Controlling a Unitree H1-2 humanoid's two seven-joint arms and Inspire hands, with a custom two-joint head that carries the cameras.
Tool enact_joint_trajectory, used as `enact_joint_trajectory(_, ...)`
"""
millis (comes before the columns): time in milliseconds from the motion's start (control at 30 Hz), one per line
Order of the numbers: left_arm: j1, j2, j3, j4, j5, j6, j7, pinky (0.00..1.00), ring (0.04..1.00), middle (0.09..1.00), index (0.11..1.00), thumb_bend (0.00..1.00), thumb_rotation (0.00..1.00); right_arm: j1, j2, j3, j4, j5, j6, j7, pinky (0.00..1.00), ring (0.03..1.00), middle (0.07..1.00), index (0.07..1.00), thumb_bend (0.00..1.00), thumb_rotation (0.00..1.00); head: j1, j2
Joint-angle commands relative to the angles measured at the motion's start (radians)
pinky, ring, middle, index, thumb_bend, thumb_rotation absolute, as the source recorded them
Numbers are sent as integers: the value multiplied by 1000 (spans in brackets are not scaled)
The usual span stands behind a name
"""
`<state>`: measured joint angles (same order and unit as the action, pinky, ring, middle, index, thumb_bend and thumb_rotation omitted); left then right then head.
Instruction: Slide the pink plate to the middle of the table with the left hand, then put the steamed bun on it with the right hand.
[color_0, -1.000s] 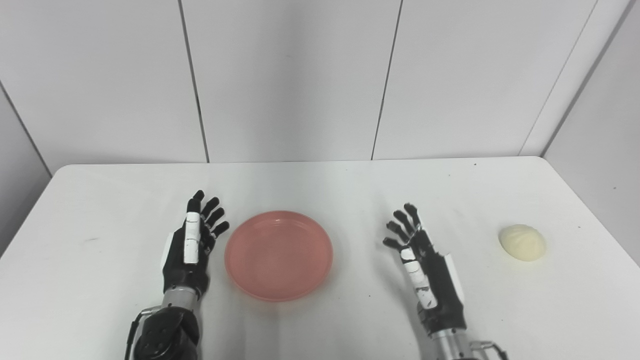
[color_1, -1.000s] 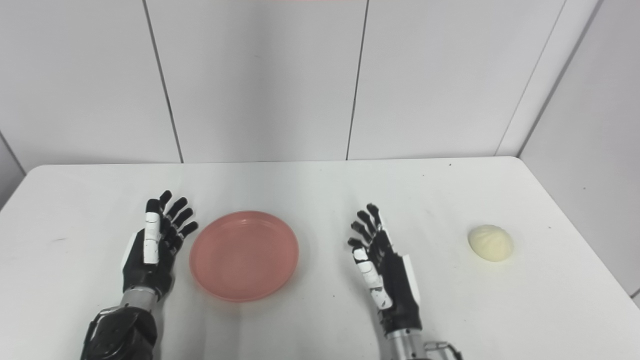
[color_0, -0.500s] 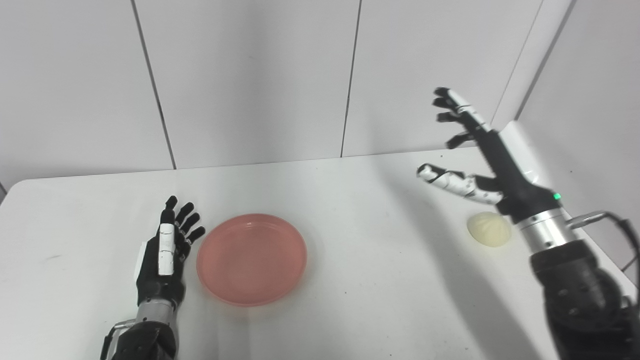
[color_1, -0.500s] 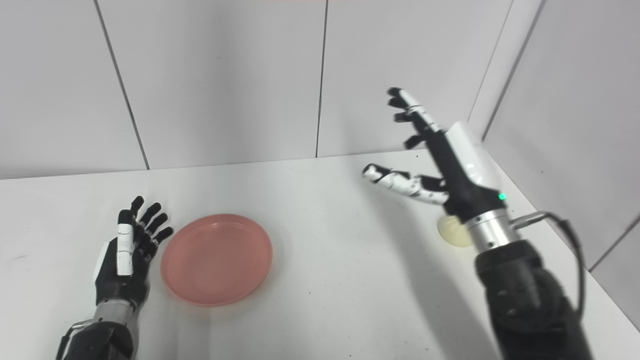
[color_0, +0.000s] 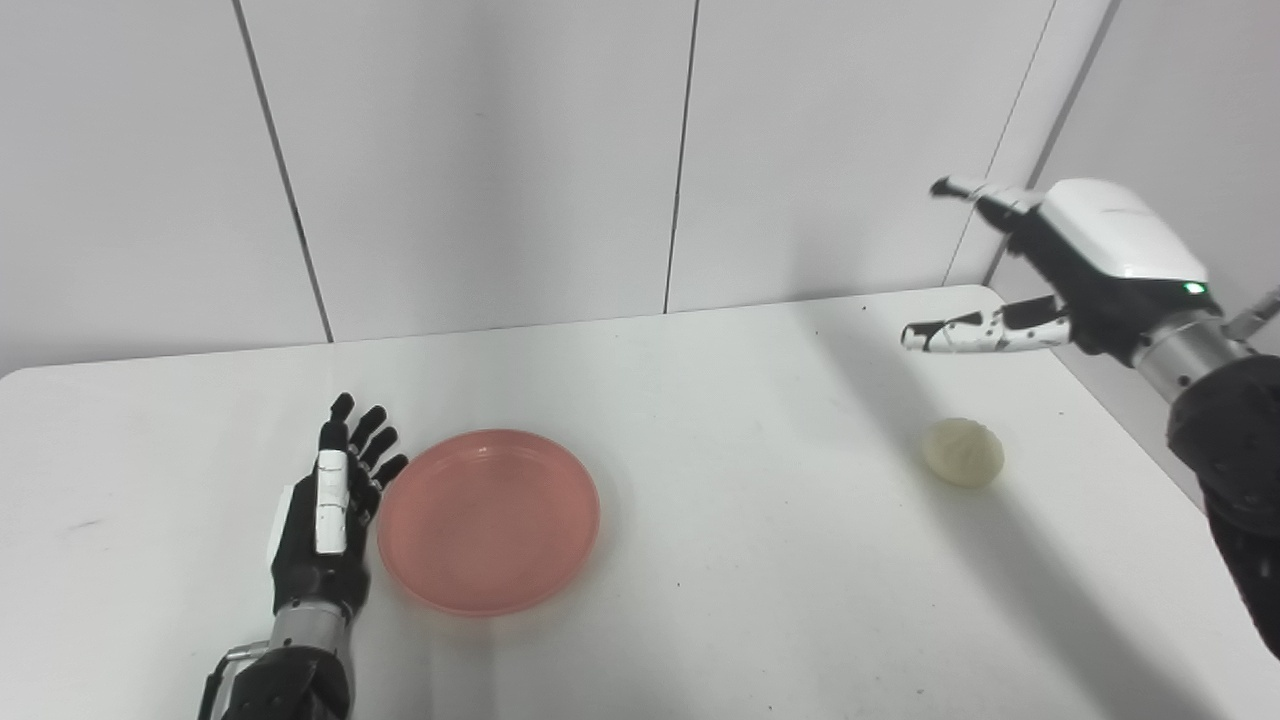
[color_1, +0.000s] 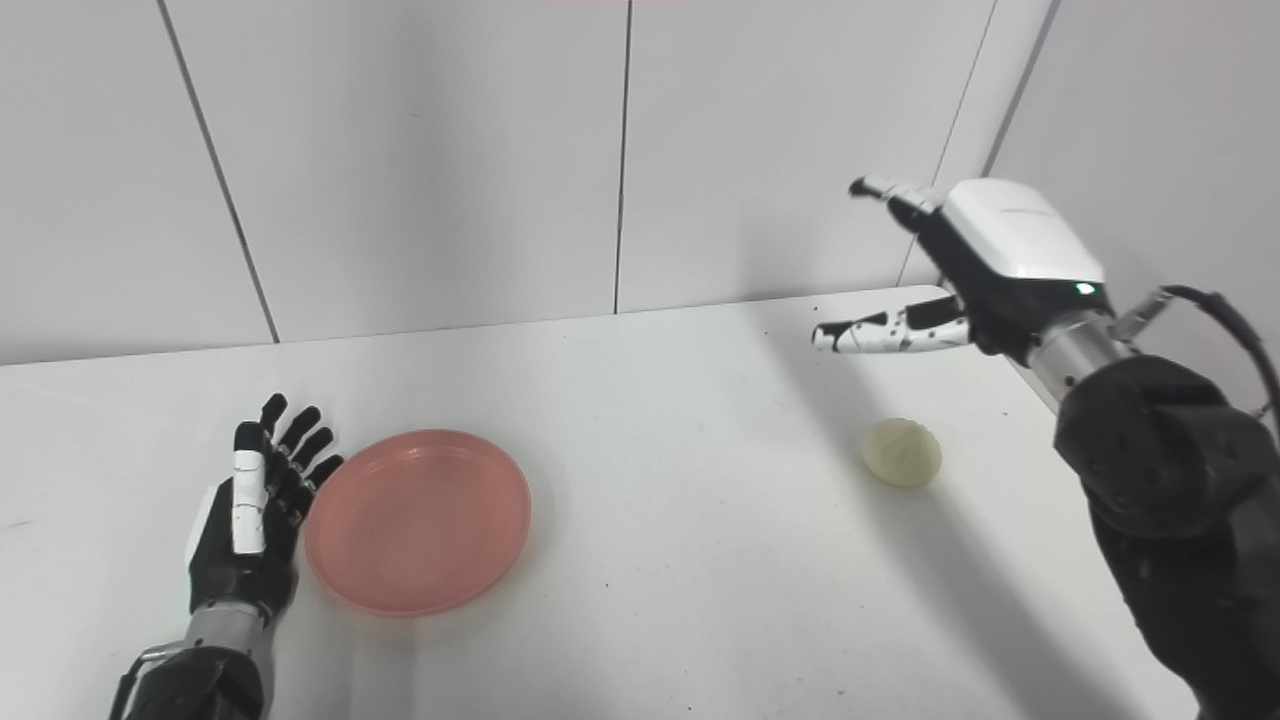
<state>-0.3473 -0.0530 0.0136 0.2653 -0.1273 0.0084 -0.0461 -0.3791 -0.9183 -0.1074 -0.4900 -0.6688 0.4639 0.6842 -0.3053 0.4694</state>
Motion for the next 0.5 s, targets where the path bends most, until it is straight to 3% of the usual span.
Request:
enact_joint_trajectory(0,-23,-1,0,1,-4,-21,-8,861,917,936,991,989,936,-60,-62,10,27,-26,-1,21,676,839,867,858,1000,536,0,0)
enact_joint_trajectory(67,-22,-2,1,0,-4,-21,-10,865,915,933,990,986,936,-76,-71,34,70,-22,1,45,657,833,863,852,1000,510,0,1)
enact_joint_trajectory(167,-21,-3,1,-1,-3,-20,-9,876,920,935,987,969,938,-97,-67,64,139,-1,1,68,590,749,812,829,1000,416,4,2)
enact_joint_trajectory(233,-21,-3,0,1,0,-23,-7,883,920,936,984,959,942,-105,-60,83,181,-9,3,82,642,809,856,834,1000,386,5,3)
enact_joint_trajectory(467,-20,-3,0,4,-4,-25,-11,879,924,939,990,959,944,-102,-30,153,279,-40,-3,43,662,834,874,838,1000,367,6,2)
